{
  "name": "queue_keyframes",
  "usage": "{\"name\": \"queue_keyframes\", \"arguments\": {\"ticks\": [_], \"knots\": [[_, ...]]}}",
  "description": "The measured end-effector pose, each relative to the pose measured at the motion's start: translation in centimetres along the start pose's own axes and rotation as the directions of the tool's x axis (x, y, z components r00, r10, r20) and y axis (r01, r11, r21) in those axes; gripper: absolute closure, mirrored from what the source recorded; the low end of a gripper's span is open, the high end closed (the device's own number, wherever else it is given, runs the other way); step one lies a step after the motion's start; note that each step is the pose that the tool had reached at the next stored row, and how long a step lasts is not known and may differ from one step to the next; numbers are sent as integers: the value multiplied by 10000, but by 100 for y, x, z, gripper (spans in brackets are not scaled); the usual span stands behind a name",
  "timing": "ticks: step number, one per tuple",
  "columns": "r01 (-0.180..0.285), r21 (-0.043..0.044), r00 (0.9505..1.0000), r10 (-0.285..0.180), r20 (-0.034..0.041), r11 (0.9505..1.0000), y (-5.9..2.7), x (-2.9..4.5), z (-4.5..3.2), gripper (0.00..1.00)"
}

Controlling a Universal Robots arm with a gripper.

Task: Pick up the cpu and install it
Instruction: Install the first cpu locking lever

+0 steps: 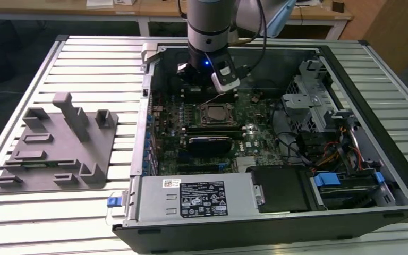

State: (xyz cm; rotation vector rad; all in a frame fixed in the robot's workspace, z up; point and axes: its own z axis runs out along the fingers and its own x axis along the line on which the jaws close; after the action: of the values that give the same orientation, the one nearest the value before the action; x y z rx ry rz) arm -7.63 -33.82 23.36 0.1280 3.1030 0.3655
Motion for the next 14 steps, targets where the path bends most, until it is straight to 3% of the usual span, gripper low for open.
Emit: {"name": "queue_keyframes", "arguments": {"ticks": [3,8,12,14], "knots": [[9,-4,10000,-9,38,10000,-4,0,17,89],[68,-23,9996,-68,285,10000,-14,1,53,89],[131,-45,9984,-128,544,9999,-17,-2,73,89],[151,-47,9979,-148,623,9999,-18,-22,81,89]]}}
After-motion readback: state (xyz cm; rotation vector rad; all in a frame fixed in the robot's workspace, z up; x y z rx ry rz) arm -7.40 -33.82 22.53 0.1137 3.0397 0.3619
